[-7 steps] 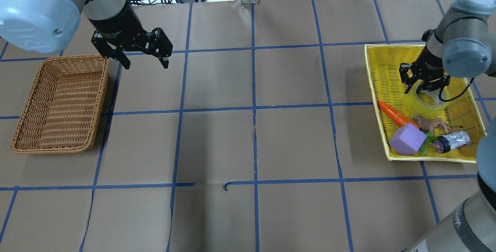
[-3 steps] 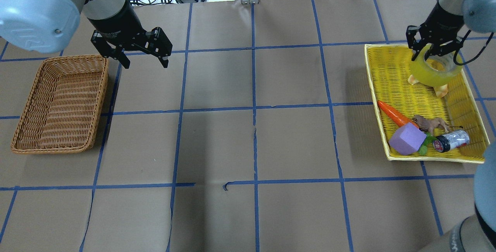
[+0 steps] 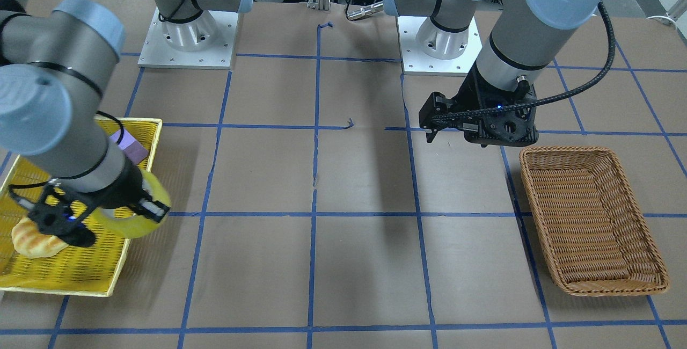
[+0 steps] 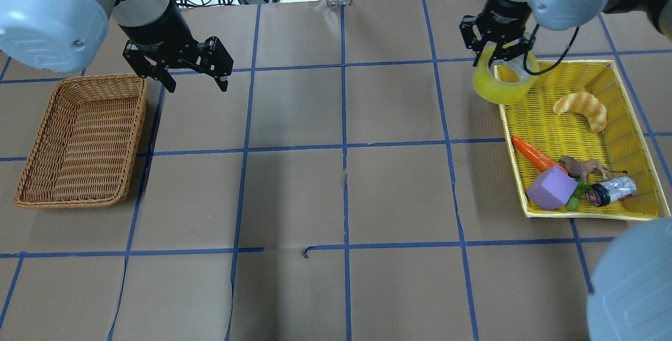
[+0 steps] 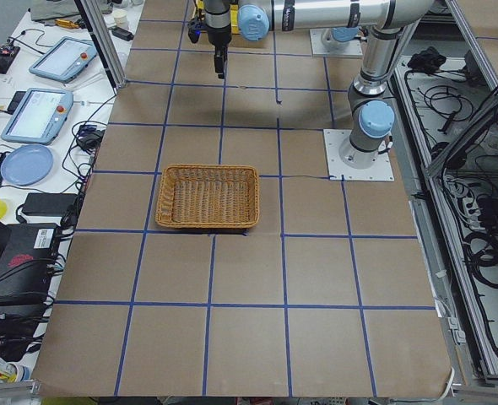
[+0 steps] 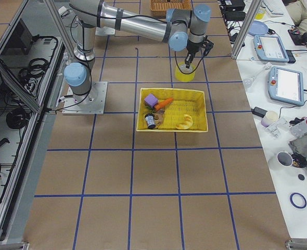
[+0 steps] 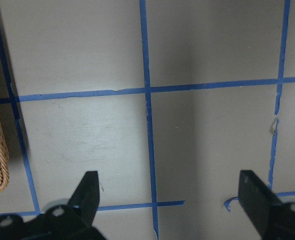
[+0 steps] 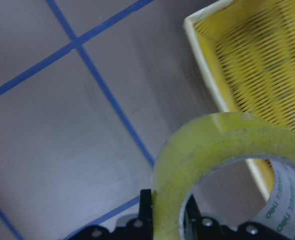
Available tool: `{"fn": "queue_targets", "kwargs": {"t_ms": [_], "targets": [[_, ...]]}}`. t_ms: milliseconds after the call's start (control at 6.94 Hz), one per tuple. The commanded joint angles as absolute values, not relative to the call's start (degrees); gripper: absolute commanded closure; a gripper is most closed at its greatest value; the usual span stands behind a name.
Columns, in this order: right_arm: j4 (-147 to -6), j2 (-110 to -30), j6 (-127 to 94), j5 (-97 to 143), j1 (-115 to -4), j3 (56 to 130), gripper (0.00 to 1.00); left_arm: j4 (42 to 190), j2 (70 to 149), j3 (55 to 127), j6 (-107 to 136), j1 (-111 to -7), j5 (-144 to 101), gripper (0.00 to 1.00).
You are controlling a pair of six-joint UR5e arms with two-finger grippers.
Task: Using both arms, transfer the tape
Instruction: 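Close the right gripper on the tape roll and lift it, then carry the tape roll with the right gripper to the table center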
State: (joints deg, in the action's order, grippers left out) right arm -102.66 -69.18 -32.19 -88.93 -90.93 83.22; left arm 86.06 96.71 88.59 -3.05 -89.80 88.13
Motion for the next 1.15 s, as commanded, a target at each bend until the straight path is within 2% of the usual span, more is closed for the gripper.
{"fn": "queue_targets", "kwargs": {"t_ms": [0, 432, 865, 1009], "targets": [[-108.93, -65.86, -52.99, -83.60, -104.18, 83.58, 1.00, 86.04, 96.77, 88.68, -3.34, -89.74, 88.15, 0.00], [-112.93, -59.78, -67.11, -77.89, -113.18, 84.02, 1.00, 86.04, 97.03, 89.03, -3.52, -89.74, 88.07, 0.00], [-114.51, -59.06, -70.58, -77.25, -116.80, 88.75, 0.99, 86.04, 97.47, 89.12, -3.52, -89.74, 87.80, 0.00], [-116.61, -58.89, -70.66, -77.34, -116.81, 89.81, 0.54, 86.04, 97.64, 89.12, -3.60, -89.74, 87.72, 0.00]]}}
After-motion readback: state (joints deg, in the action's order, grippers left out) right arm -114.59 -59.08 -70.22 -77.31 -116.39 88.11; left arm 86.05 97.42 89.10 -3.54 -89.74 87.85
